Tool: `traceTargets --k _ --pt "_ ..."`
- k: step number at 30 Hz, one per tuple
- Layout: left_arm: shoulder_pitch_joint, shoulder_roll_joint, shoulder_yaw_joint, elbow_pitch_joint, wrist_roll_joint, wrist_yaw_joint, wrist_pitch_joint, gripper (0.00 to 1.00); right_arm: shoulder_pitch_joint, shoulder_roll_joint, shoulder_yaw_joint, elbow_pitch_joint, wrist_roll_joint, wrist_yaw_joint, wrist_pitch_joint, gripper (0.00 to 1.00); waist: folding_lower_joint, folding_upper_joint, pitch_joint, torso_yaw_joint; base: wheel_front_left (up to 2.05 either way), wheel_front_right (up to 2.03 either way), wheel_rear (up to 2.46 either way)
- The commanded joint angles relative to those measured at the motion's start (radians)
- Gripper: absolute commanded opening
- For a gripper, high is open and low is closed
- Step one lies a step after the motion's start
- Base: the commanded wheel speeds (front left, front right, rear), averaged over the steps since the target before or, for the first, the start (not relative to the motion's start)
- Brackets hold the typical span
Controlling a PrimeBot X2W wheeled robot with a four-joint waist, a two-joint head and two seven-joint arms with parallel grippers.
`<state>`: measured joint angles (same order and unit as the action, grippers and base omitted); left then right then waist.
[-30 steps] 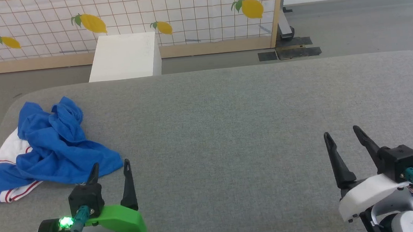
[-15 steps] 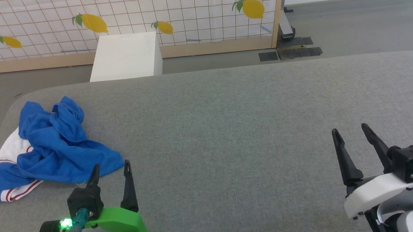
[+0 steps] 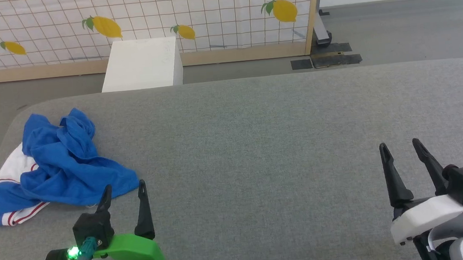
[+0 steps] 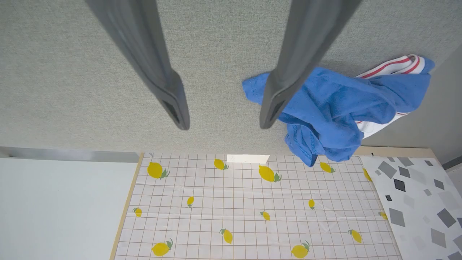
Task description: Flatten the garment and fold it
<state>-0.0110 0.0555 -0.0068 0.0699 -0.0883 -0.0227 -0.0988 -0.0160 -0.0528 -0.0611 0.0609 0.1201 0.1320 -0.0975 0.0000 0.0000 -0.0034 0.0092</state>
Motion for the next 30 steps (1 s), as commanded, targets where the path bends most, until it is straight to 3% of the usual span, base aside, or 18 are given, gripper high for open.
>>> traceTargets --k 1,30 --pt "0.005 -0.002 0.003 0.006 -0.004 -0.007 -0.011 1.0 0.02 0.001 -0.005 0.007 0.012 -0.001 -0.011 1.0 0.0 0.0 0.0 0.0 0.0 0.0 0.0" --pt "0.009 -0.003 0.001 0.064 -0.035 -0.026 -0.071 1.0 0.029 0.002 -0.019 0.063 0.064 -0.001 -0.071 1.0 0.0 0.0 0.0 0.005 0.0 0.0 0.0"
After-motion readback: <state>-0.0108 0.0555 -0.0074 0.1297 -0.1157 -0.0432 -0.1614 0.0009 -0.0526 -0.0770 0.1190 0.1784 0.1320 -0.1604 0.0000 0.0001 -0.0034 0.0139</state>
